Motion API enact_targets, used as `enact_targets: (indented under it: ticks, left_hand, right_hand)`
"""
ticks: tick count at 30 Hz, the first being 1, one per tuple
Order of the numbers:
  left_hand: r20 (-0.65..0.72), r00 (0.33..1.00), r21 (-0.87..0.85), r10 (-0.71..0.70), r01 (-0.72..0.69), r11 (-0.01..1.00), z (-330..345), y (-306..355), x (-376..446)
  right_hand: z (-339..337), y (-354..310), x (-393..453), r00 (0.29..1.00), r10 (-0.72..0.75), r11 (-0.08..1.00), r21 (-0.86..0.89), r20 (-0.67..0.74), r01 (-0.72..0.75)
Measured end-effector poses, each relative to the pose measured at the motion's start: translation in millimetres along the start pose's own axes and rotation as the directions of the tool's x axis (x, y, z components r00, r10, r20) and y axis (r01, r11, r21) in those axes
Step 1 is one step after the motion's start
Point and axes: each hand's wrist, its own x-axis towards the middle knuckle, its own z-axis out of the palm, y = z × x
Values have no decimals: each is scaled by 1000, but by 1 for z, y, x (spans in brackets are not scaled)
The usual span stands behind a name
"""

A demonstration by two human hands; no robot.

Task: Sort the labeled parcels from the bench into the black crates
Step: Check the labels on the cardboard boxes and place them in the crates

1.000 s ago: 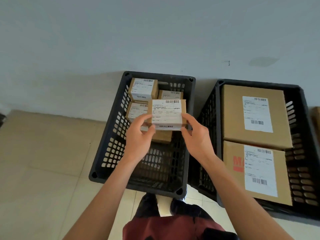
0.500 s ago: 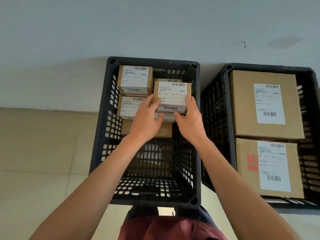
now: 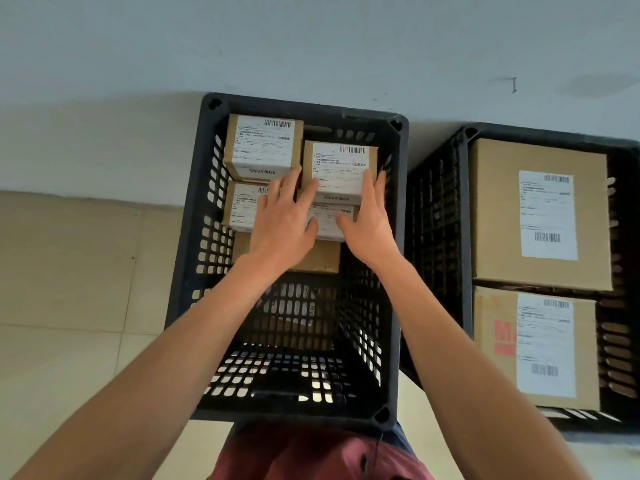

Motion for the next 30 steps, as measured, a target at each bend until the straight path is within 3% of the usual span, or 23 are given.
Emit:
enact_targets:
  ticks: [3, 5, 8, 11, 22, 30]
  left_hand:
    - [-60, 993, 17, 103, -102, 995, 1, 3, -9]
    - [-27, 985, 63, 168, -167, 984, 4, 4, -14]
    - [70, 984, 142, 162, -170, 975, 9, 4, -11]
    - [76, 989, 185, 130, -143, 972, 6, 5, -1]
    - [93, 992, 254, 88, -109, 961, 0, 1, 23]
    - [54, 989, 177, 141, -149, 973, -1, -8, 35]
  right_hand:
    - [-2, -4, -19, 997, -62, 988, -145, -39, 56]
    - [0, -1, -35, 992, -121, 958, -267, -31, 109]
    - [8, 7, -43, 990, -115, 893, -428, 78, 137]
    - [10, 5, -36, 991, -94, 860, -493, 97, 130]
    - [7, -4, -5, 992, -127, 784, -609, 28, 117]
    - [7, -11, 1, 998, -59, 870, -492, -25, 39]
